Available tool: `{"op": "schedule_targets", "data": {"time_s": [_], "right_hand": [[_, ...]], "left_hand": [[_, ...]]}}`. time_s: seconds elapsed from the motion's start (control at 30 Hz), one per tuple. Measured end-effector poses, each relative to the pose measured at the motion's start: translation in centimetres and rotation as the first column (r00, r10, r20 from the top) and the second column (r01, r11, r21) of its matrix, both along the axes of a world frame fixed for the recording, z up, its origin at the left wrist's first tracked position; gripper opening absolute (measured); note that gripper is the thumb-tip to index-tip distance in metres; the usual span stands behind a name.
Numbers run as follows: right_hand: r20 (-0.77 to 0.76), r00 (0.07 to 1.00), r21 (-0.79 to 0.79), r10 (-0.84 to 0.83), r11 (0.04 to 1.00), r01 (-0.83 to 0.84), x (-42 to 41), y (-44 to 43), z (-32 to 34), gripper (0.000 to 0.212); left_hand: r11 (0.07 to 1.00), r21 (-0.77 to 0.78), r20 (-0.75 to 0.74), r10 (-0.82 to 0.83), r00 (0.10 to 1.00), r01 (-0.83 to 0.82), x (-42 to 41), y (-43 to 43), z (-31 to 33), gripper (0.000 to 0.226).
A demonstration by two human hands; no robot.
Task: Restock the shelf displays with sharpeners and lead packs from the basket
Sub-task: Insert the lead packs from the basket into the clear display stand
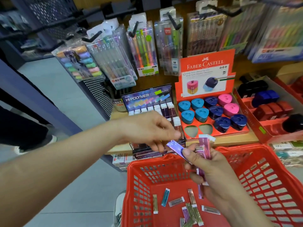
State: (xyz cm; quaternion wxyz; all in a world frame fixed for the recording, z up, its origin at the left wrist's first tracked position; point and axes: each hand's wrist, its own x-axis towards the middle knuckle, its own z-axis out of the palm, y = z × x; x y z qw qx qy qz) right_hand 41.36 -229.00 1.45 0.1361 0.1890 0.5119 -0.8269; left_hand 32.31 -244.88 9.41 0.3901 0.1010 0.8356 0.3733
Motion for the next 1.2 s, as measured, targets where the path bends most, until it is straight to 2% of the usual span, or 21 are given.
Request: {"op": "schedule_targets", "data": {"time_s": [0.13,0.27,0.4,0.5,0.6,0.7,0.77,0.83,0.9,1.03,1.1,1.2], "right_hand": [[0.019,1.000,0.000,0.013,1.000,-0.013,0.3,-0.8,-0.1,0.023],[0.096,0.995,-0.182,0.022,0.983,-0.005,0.3,-1.0,0.0,0.035],[0.024,0.997,-0.206,0.070,0.976,-0.064,0.2,-0.9,0.1,0.023],[0.005,0.999,-0.198,0.053,0.979,-0.051,0.2,-0.8,0.1,0.018],[0.011,1.000,-0.225,0.013,0.974,-0.010,0.0,-0.8,0.0,0.018],[0.027,1.000,-0.251,-0.006,0.968,0.012,-0.2,-0.9,0.1,0.026],[0.049,0.999,-0.296,-0.007,0.955,0.021,-0.3,-0.9,0.1,0.032],[0.073,0.997,-0.376,0.002,0.926,0.026,-0.4,-0.8,-0.1,0.038],[0.088,0.996,-0.434,0.014,0.901,0.026,-0.5,-0.5,-0.3,0.042],[0.077,0.997,-0.385,0.022,0.923,0.010,-0.8,0.4,-0.2,0.046],[0.068,0.998,-0.351,0.019,0.936,0.006,-1.0,0.7,0.0,0.047],[0.047,0.998,-0.274,0.030,0.962,-0.016,-1.6,1.1,0.2,0.039]], "left_hand": [[0.983,0.133,0.062,0.115,0.991,-0.122,1.4,-1.3,-1.8,0.006],[0.941,0.199,0.064,0.267,0.962,-0.274,1.0,-2.4,-2.0,0.008],[0.927,0.223,0.047,0.297,0.954,-0.300,0.5,-2.8,-1.5,0.017],[0.952,0.195,-0.019,0.244,0.970,-0.236,0.4,-2.7,-1.5,0.014],[0.994,0.079,-0.154,0.081,0.985,-0.069,0.9,-2.6,-1.7,0.013],[0.998,0.053,-0.103,-0.036,0.994,0.041,1.5,-2.4,-2.2,0.020],[0.995,0.074,-0.096,-0.064,0.993,0.071,1.4,-2.4,-2.2,0.037],[0.994,0.113,-0.158,0.013,0.987,0.005,0.7,-2.4,-1.8,0.044],[0.970,0.195,-0.201,0.185,0.962,-0.146,-0.4,-2.5,-1.1,0.040],[0.826,0.380,-0.206,0.514,0.833,-0.416,-3.3,-2.5,-0.6,0.015],[0.800,0.399,-0.226,0.559,0.798,-0.448,-4.7,-2.2,-0.9,0.008],[0.820,0.378,-0.301,0.547,0.781,-0.430,-6.3,-1.3,-1.7,0.006]]}}
